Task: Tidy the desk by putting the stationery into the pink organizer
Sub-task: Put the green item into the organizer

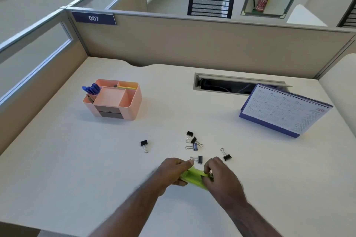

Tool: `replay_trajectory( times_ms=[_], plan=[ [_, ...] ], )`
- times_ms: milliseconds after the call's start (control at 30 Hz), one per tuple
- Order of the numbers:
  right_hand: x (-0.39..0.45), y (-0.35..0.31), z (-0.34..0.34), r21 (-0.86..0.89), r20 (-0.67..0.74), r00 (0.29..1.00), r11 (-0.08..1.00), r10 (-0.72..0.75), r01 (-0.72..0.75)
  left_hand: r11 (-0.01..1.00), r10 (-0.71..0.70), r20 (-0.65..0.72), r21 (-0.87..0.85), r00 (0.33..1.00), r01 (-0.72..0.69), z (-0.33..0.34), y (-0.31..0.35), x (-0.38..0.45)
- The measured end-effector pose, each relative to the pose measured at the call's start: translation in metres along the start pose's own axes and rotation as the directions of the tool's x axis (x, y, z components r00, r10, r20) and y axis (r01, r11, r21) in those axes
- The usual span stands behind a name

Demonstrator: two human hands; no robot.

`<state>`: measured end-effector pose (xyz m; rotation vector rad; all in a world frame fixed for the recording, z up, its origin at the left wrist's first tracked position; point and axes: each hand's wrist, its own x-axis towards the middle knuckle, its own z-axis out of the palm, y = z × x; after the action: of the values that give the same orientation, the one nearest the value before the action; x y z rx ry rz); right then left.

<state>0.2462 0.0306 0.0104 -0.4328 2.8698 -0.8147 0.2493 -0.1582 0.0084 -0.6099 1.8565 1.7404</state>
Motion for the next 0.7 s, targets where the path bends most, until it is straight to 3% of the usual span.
replay_trajectory(
  times_ms=[167, 267, 400, 500, 600, 700],
  plan=[
    [0.007, -0.017, -0.001, -0.005, -0.112, 0.982, 0.988, -0.152, 0.152, 0.934, -0.128, 0.206, -0.303, 0.97, 0.187, -0.029, 0.015, -0.008],
    [0.014, -0.026, 0.0, -0.001, -0.146, 0.966, 0.977, -0.211, 0.213, 0.917, -0.102, 0.21, -0.359, 0.972, 0.174, -0.047, 0.018, -0.01],
    [0.022, -0.027, 0.009, 0.003, -0.074, 0.954, 0.956, -0.291, 0.293, 0.94, -0.017, -0.004, -0.341, 1.0, 0.014, -0.08, 0.023, -0.006],
    [0.023, -0.015, 0.019, -0.065, -0.06, 0.976, 0.976, -0.211, 0.207, 0.959, 0.088, -0.225, -0.246, 0.97, -0.144, -0.123, 0.037, 0.002],
    [0.018, 0.005, 0.03, -0.193, 0.03, 1.0, 0.981, -0.008, 0.014, 0.963, 0.236, -0.423, -0.019, 0.875, -0.27, -0.173, 0.061, 0.011],
    [0.011, 0.022, 0.039, -0.294, 0.09, 0.986, 0.95, 0.137, -0.105, 0.925, 0.38, -0.576, 0.222, 0.724, -0.31, -0.209, 0.091, 0.016]
  ],
)
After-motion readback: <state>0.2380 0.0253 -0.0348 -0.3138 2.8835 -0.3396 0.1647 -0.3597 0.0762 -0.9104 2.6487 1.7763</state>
